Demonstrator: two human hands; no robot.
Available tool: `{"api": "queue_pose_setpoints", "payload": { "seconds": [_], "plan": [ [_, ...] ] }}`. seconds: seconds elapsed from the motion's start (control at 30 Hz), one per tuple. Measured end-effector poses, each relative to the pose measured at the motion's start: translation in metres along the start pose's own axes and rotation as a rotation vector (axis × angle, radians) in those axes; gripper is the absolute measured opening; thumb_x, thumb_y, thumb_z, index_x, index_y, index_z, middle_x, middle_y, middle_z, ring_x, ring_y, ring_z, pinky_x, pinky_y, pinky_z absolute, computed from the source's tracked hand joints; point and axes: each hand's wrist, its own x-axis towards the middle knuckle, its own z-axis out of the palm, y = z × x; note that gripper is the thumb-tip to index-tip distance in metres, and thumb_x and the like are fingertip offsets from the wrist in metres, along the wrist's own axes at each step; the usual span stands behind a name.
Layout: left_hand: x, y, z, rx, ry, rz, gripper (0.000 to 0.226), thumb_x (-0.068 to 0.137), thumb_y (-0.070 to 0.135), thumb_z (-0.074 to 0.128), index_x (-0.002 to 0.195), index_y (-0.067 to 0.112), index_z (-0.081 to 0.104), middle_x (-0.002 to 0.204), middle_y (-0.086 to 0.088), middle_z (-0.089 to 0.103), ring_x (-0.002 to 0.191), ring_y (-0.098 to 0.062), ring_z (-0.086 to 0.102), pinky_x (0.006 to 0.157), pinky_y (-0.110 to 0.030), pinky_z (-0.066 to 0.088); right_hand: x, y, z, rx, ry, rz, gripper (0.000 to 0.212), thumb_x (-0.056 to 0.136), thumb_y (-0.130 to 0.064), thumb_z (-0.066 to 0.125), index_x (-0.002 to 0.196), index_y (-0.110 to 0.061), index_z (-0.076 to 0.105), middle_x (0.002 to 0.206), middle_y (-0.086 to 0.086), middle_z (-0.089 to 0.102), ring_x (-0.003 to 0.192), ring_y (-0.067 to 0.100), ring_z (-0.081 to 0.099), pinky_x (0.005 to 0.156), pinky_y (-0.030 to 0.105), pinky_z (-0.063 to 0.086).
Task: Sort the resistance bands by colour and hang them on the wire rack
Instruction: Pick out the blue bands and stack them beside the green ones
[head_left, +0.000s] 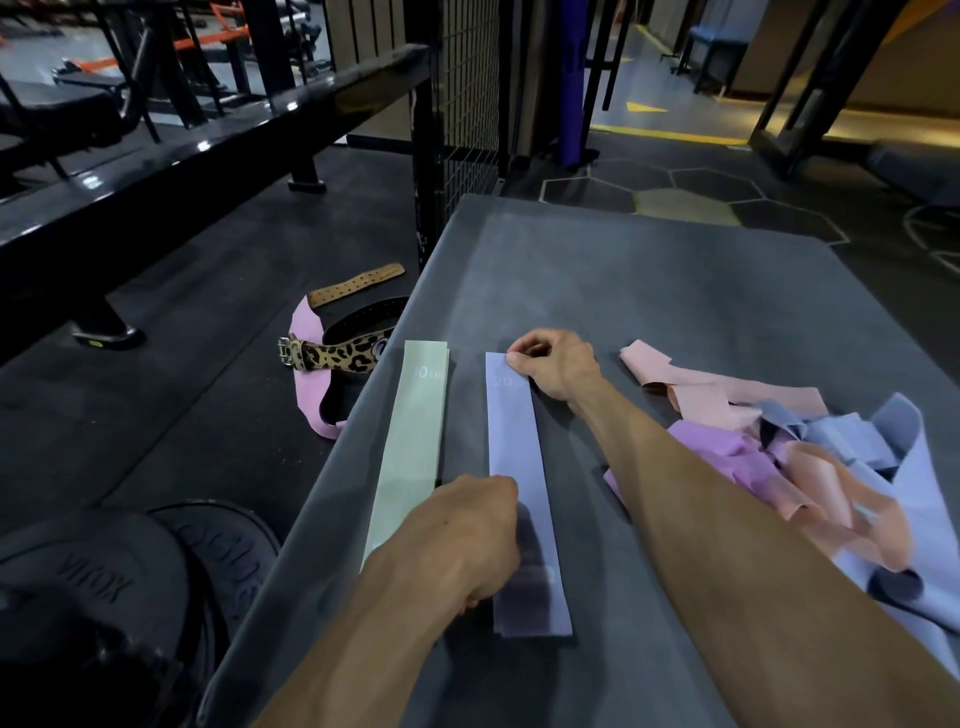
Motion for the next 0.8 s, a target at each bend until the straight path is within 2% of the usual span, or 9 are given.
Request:
{"api": "queue_pose_setpoints", "payload": {
  "seconds": [0.07, 0.2, 0.37, 0.43, 0.53, 0.7, 0.8],
  "plan": [
    [0.000, 0.000, -0.001, -0.006, 0.018, -0.010, 0.009, 0.098, 0.015, 0.049, 0.107, 0.017, 0.049, 0.089, -0.003, 0.050, 0.066, -0.020, 0.051, 0.058, -0.031, 0.044, 0.000, -0.001, -0.001, -0.005, -0.006, 0.000, 0.015, 0.074, -0.046, 0.073, 0.065, -0.055, 0.067, 0.079, -0.020, 0.070, 0.111, 0.020, 0.059, 0.101, 0.040, 0.048],
    [0.000, 0.001, -0.002, -0.026, 0.047, -0.042, 0.015, 0.100, 0.030, 0.052, 0.107, 0.017, 0.046, 0.104, -0.007, 0.057, 0.082, -0.026, 0.055, 0.068, -0.036, 0.045, 0.000, -0.001, -0.002, -0.032, 0.002, 0.016, 0.014, 0.077, -0.044, 0.073, 0.064, -0.041, 0.068, 0.085, -0.017, 0.072, 0.114, 0.020, 0.058, 0.102, 0.039, 0.047],
    [0.008, 0.014, 0.003, 0.010, 0.203, -0.165, 0.049, 0.093, 0.063, 0.052, 0.106, 0.020, 0.032, 0.097, -0.002, 0.053, 0.084, -0.024, 0.049, 0.072, -0.036, 0.039, -0.003, -0.003, -0.002, -0.044, 0.004, 0.018, 0.015, 0.078, -0.044, 0.073, 0.065, -0.040, 0.067, 0.087, -0.016, 0.072, 0.114, 0.020, 0.058, 0.101, 0.038, 0.047],
    [0.013, 0.022, 0.007, 0.039, 0.200, -0.207, 0.056, 0.090, 0.066, 0.055, 0.106, 0.020, 0.027, 0.098, -0.003, 0.053, 0.089, -0.026, 0.053, 0.073, -0.035, 0.037, -0.003, -0.003, -0.002, -0.053, 0.011, 0.017, 0.014, 0.078, -0.044, 0.073, 0.065, -0.040, 0.067, 0.088, -0.015, 0.073, 0.114, 0.020, 0.058, 0.100, 0.037, 0.047],
    [0.022, 0.028, 0.013, 0.091, 0.202, -0.210, 0.054, 0.090, 0.062, 0.057, 0.111, 0.019, 0.032, 0.097, -0.003, 0.057, 0.099, -0.028, 0.063, 0.072, -0.035, 0.038, -0.003, -0.004, -0.003, -0.052, 0.013, 0.028, 0.014, 0.078, -0.043, 0.074, 0.066, -0.040, 0.067, 0.089, -0.015, 0.073, 0.114, 0.019, 0.056, 0.100, 0.036, 0.046],
    [0.025, 0.026, 0.012, 0.072, 0.173, -0.223, 0.058, 0.090, 0.065, 0.055, 0.117, 0.019, 0.033, 0.090, -0.001, 0.047, 0.094, -0.027, 0.059, 0.073, -0.035, 0.038, -0.004, -0.007, -0.004, -0.021, 0.002, 0.051, 0.013, 0.077, -0.042, 0.074, 0.067, -0.038, 0.067, 0.087, -0.017, 0.072, 0.115, 0.020, 0.057, 0.102, 0.039, 0.046],
    [0.024, 0.022, 0.008, 0.083, 0.198, -0.224, 0.065, 0.085, 0.077, 0.050, 0.113, 0.020, 0.033, 0.093, -0.002, 0.051, 0.088, -0.026, 0.054, 0.073, -0.036, 0.037, -0.004, -0.011, -0.011, 0.106, -0.055, 0.043, 0.014, 0.076, -0.043, 0.076, 0.080, -0.032, 0.068, 0.081, -0.017, 0.067, 0.105, 0.021, 0.063, 0.098, 0.037, 0.050]
  ]
}}
